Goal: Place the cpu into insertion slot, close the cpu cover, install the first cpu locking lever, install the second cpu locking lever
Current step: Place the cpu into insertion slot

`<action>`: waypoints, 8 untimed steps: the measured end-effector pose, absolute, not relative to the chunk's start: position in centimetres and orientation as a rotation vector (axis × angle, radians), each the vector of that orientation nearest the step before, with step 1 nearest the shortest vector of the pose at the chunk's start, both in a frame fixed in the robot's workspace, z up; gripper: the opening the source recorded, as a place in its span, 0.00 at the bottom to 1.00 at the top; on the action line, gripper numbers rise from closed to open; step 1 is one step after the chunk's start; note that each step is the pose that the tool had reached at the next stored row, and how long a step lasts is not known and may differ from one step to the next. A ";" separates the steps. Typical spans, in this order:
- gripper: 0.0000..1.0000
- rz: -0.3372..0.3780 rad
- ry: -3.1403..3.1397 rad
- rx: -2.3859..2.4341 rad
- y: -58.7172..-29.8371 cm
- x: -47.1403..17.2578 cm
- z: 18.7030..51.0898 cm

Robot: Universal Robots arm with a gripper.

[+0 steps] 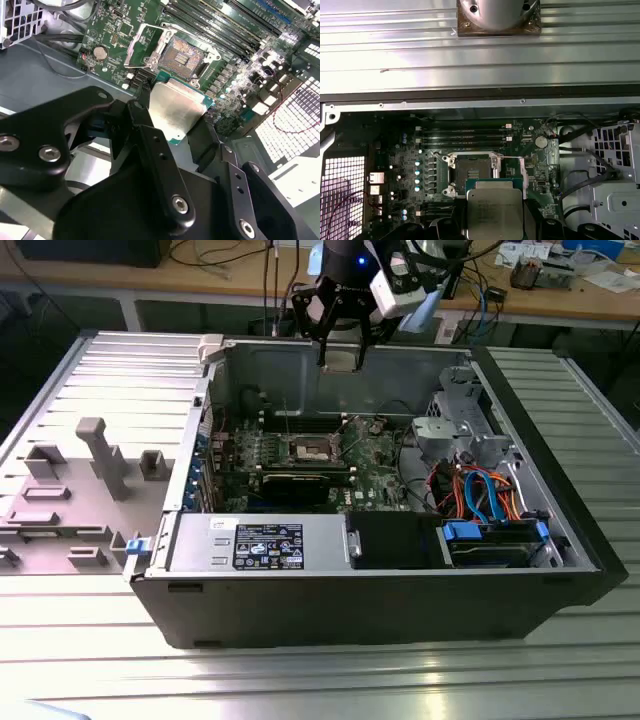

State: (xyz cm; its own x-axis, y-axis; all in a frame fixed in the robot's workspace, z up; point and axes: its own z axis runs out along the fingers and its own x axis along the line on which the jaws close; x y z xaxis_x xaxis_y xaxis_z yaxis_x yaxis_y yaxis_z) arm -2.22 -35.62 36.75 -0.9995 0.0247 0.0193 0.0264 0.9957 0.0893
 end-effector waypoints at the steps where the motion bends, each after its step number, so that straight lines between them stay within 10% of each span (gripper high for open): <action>1: 0.55 -0.140 -3.120 -0.040 -35.6 -2.2 36.7; 8: 0.55 -0.140 -3.120 -0.067 -35.7 -2.2 36.7</action>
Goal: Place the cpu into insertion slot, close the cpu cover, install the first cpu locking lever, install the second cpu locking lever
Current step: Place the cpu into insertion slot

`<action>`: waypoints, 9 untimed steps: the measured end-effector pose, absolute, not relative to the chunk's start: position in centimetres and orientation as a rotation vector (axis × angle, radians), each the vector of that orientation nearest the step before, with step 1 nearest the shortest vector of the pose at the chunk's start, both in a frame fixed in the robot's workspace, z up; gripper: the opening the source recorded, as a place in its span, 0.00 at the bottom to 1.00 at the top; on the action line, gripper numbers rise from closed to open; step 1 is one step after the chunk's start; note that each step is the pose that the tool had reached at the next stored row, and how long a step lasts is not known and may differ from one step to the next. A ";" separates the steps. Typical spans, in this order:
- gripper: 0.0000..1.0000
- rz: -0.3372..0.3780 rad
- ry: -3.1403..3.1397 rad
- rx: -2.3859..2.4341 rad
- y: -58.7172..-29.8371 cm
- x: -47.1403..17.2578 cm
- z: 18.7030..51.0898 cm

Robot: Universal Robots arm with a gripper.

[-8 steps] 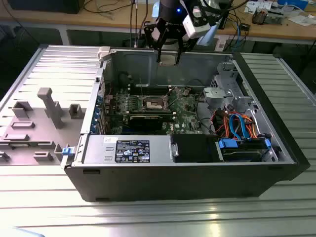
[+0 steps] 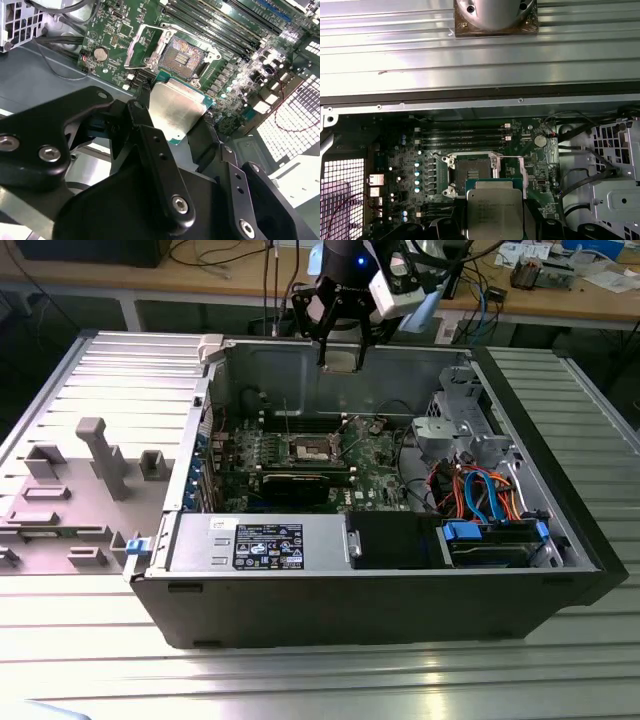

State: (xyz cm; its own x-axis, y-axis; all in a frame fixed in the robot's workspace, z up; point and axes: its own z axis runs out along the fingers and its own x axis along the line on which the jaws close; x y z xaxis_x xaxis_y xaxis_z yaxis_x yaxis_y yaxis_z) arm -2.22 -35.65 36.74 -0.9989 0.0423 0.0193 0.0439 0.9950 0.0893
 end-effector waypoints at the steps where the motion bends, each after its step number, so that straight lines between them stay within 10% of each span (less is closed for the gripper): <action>1: 0.55 -0.140 -3.120 -0.068 -35.7 -2.2 36.7; 9: 0.55 -0.140 -3.120 -0.068 -35.7 -2.2 36.7</action>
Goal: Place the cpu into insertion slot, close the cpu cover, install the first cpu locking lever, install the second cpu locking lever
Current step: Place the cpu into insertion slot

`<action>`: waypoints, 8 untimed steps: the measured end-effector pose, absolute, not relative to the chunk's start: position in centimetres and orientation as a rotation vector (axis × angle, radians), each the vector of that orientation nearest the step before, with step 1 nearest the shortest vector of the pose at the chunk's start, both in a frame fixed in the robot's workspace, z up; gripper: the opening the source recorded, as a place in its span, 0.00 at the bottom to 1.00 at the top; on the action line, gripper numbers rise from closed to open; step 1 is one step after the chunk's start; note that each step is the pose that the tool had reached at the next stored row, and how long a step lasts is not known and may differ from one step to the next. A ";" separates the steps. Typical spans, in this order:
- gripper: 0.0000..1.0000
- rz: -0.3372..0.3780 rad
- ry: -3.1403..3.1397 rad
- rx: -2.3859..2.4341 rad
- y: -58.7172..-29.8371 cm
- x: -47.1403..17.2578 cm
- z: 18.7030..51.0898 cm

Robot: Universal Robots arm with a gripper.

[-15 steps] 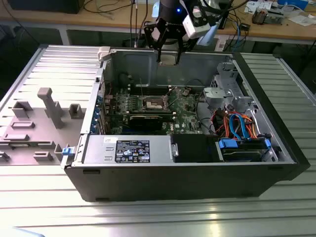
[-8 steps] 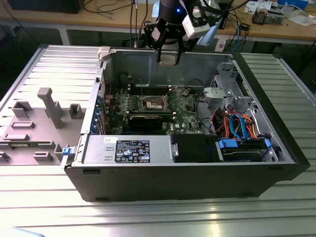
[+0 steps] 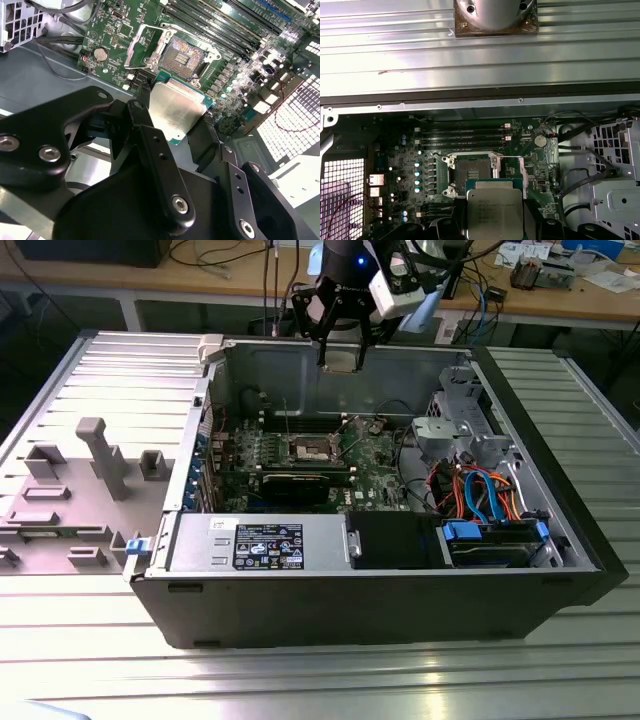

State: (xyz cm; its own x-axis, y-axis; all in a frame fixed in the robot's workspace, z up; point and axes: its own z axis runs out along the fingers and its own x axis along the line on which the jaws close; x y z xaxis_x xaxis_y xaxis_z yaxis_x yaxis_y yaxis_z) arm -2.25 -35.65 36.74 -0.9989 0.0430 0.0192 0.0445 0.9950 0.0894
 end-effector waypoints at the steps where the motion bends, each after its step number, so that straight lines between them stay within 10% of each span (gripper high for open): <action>1: 0.55 -0.140 -3.120 -0.068 -35.7 -2.3 36.7; 8: 0.55 -0.141 -3.120 -0.135 -35.7 -2.5 36.7</action>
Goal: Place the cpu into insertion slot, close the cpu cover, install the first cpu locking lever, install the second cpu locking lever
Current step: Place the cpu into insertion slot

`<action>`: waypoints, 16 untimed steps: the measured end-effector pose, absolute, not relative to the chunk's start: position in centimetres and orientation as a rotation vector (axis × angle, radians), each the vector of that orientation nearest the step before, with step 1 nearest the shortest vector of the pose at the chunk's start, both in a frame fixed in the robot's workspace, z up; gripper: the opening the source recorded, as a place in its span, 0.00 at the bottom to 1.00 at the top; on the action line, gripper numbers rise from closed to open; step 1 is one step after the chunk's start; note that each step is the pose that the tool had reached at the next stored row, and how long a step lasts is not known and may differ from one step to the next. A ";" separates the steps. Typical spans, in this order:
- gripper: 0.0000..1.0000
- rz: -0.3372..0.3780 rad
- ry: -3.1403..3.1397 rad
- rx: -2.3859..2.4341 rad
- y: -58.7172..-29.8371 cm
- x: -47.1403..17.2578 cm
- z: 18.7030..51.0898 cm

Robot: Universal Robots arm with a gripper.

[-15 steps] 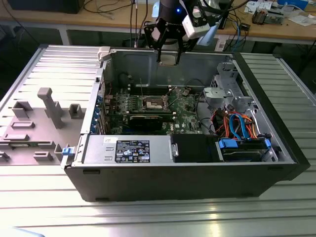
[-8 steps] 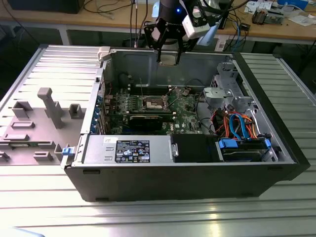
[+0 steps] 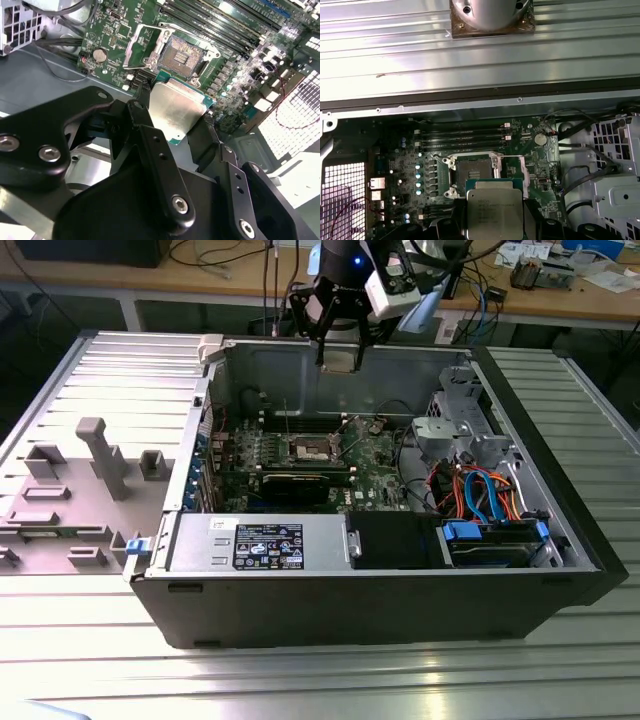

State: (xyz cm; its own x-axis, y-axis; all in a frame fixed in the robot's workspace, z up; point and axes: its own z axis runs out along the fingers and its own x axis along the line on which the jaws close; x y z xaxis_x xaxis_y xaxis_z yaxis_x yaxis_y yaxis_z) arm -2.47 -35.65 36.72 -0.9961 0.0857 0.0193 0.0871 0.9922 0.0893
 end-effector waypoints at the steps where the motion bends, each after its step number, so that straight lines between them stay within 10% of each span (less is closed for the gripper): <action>1: 0.55 -0.141 -3.120 -0.148 -35.7 -2.5 36.7; 16: 0.55 -0.142 -3.112 -0.312 -35.5 -3.5 36.6</action>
State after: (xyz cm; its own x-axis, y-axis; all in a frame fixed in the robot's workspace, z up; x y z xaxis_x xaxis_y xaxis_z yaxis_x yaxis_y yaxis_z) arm -3.50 -35.50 36.63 -0.9801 0.1978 0.0193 0.1987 0.9760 0.0892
